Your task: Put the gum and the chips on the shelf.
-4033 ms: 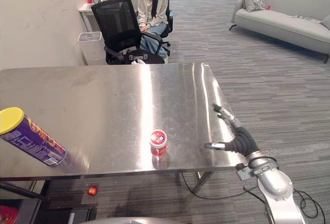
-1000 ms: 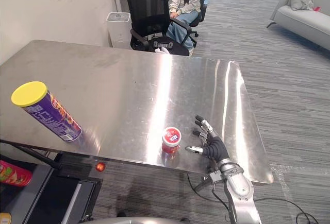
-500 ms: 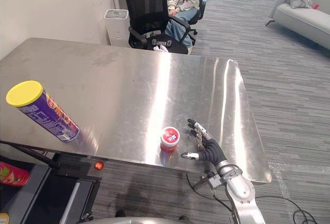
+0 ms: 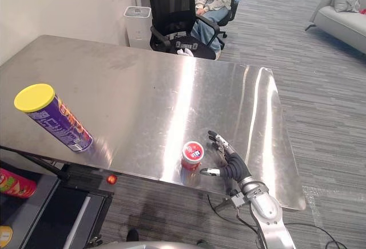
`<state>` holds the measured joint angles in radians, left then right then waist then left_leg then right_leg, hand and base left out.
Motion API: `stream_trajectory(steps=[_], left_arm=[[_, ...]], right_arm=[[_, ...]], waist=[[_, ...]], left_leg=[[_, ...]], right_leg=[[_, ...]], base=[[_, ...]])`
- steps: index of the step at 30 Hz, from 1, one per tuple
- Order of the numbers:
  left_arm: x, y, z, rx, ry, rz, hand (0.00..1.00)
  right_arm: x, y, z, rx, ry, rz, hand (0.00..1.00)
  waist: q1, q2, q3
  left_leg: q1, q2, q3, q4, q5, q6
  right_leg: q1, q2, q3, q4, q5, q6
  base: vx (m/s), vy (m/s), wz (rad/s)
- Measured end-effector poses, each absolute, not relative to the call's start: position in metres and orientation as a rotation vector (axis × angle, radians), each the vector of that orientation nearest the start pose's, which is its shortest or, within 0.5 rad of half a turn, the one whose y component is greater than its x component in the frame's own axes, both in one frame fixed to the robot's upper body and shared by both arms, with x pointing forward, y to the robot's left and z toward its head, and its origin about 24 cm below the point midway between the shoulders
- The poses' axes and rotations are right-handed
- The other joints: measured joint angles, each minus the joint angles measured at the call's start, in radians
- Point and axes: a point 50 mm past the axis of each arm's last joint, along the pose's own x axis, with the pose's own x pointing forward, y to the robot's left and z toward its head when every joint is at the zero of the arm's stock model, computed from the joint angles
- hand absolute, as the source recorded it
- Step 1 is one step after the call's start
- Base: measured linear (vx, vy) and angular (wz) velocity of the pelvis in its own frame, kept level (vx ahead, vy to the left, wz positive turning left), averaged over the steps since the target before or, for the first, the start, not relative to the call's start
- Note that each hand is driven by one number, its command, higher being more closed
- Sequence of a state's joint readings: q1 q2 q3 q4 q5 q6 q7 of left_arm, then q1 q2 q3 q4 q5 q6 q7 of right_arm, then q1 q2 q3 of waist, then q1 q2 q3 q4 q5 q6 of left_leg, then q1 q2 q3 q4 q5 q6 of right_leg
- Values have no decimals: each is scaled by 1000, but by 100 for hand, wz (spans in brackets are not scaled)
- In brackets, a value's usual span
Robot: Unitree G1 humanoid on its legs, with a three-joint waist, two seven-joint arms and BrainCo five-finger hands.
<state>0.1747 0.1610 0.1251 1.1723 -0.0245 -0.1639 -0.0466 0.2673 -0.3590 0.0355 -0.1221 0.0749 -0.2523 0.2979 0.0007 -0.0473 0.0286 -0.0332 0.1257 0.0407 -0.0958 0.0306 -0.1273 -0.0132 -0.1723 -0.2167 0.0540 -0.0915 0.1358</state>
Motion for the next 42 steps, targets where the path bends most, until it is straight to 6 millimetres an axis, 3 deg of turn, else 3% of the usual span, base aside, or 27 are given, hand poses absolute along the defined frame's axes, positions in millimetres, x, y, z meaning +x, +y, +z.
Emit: stream_trajectory(steps=[15,16,25,42], left_arm=[[45,229,-164,36,1154,211,0],[46,229,-164,36,1152,211,0],[48,231,-164,42,1147,214,0],[48,231,-164,51,1147,220,0]], right_arm=[[193,-168,46,-274,-85,493,0],[193,-167,46,-273,-87,498,100],[193,-154,47,-273,-95,568,100],[196,-155,54,-315,-133,530,100]], waist=[[2,-6,7],[3,-7,8],[7,-17,17],[6,-17,17]], left_leg=[[-17,-1,-25,0,5,-1],[-17,0,-26,0,6,-1],[-17,-1,-27,0,7,-1],[-15,0,-27,0,7,-1]], right_leg=[[0,0,-21,-1,-1,-1],[0,1,-21,-1,-1,-1],[1,1,-21,-1,-1,-1],[2,1,-20,1,-1,-1]], base=[[1,-2,4],[0,-5,8],[0,0,0],[0,0,0]])
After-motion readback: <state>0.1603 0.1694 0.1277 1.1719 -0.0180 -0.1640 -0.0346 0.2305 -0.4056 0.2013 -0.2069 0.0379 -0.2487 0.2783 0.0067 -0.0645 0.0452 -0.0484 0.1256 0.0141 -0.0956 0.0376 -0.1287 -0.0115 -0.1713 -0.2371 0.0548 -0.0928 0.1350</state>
